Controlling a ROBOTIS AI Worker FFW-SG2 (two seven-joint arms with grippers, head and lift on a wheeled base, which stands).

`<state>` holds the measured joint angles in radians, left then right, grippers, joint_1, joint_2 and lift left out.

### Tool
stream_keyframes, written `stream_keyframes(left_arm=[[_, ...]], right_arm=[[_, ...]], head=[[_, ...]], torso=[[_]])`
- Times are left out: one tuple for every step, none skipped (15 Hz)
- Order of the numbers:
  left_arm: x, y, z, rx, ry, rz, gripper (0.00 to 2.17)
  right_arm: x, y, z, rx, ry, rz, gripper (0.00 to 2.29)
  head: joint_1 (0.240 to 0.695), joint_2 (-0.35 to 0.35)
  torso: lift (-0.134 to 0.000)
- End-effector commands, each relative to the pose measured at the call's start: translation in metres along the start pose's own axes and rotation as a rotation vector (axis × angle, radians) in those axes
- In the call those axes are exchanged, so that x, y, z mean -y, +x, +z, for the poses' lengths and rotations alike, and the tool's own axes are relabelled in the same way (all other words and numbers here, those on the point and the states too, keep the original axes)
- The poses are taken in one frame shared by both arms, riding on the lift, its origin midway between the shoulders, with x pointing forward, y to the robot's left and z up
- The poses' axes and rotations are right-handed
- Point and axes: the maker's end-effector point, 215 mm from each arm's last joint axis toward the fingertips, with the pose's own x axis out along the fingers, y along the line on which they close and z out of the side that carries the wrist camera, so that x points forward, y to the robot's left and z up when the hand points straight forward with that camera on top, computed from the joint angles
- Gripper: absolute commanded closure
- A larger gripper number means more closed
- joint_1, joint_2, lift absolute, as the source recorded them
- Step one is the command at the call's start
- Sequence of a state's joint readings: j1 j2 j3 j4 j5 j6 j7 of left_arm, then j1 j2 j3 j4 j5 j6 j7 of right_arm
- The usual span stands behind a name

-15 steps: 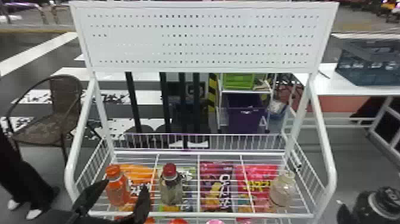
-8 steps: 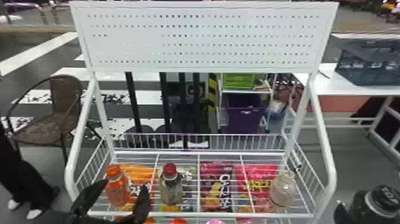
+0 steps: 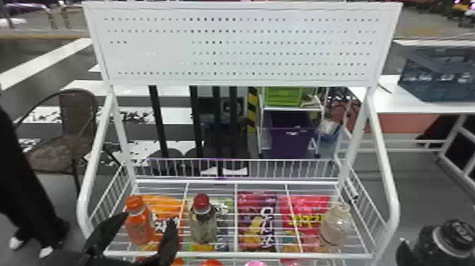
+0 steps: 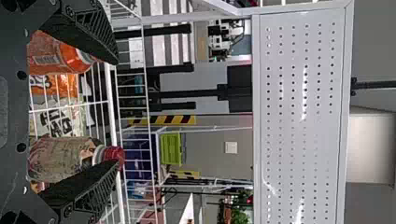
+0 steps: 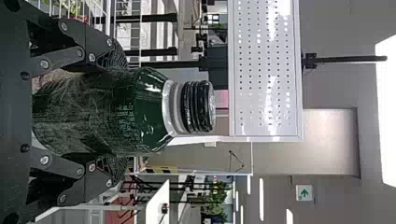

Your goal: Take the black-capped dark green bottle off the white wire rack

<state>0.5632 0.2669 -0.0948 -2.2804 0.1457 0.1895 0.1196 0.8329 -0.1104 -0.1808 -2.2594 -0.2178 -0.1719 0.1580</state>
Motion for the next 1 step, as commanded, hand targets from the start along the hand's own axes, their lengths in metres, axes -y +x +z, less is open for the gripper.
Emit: stream_keyframes(left_arm=[[-0.0004,-0.0004,0.0007,0.001,0.000,0.001,0.14]], right_arm=[[-0.0014,0.0007,0.0004,0.000,0.002,0.002,1.39]], head=[[0.499,0.000]], torso=[[0.000]])
